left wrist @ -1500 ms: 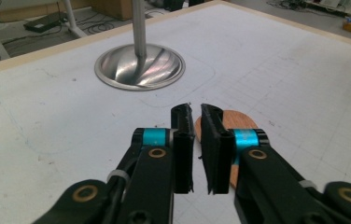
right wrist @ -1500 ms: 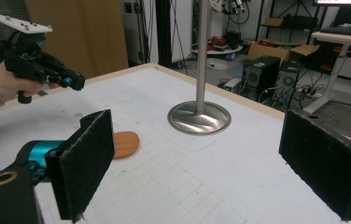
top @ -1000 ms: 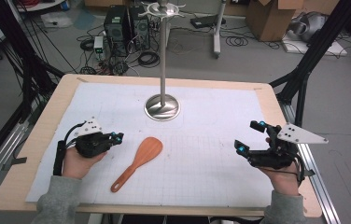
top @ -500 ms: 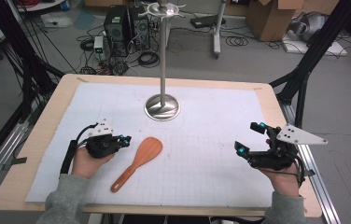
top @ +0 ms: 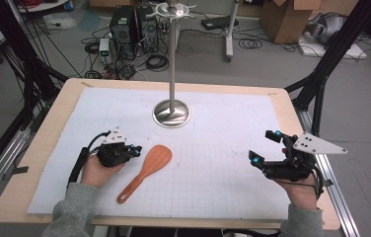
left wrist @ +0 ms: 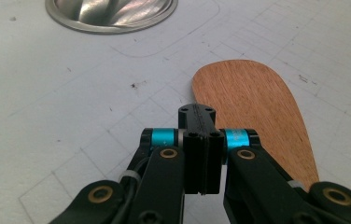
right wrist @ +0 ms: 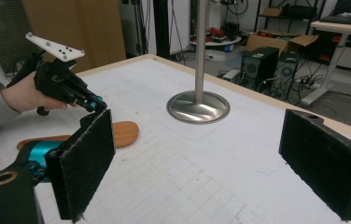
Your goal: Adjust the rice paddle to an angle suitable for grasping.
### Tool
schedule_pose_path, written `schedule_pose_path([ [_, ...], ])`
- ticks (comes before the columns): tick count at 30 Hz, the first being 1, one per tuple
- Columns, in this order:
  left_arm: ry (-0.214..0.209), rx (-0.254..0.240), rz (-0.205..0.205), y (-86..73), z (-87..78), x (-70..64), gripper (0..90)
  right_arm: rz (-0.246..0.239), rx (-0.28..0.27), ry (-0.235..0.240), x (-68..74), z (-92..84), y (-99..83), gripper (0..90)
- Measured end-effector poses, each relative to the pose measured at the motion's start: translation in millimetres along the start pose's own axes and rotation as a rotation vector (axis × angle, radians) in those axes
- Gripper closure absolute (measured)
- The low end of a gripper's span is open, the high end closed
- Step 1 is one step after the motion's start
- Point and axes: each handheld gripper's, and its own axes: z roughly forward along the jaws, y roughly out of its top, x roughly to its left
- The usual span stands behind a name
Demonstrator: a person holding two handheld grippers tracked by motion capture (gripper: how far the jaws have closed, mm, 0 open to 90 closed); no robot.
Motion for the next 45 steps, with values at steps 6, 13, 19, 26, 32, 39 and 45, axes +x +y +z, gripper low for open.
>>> schedule_pose_path([
  [6,0.001,0.017,-0.004,0.2,5.4,-1.0,89.6,0.001,0.004,-0.002,0.3,-0.2,-0.6,9.3],
  [13,-0.005,0.048,-0.003,0.1,13.7,-2.1,89.6,0.002,0.009,-0.001,0.7,0.0,-1.6,9.3],
  [19,-0.013,0.066,-0.001,0.3,18.8,-3.2,89.5,0.000,0.003,-0.007,0.4,-2.0,-1.7,9.3],
  [26,-0.029,0.086,0.008,1.0,24.3,-5.0,89.6,0.006,0.008,-0.009,0.9,-4.0,-2.4,9.3],
  [32,-0.035,0.083,0.014,2.1,27.4,-6.8,89.5,0.003,0.009,-0.013,0.6,-5.9,-3.0,9.3],
  [39,-0.055,0.089,0.032,4.5,30.7,-12.7,89.6,0.005,0.013,-0.013,1.0,-6.1,-3.5,9.4],
  [45,-0.089,0.101,0.065,7.1,34.4,-20.6,89.6,0.004,0.013,-0.013,0.9,-6.1,-3.7,9.3],
])
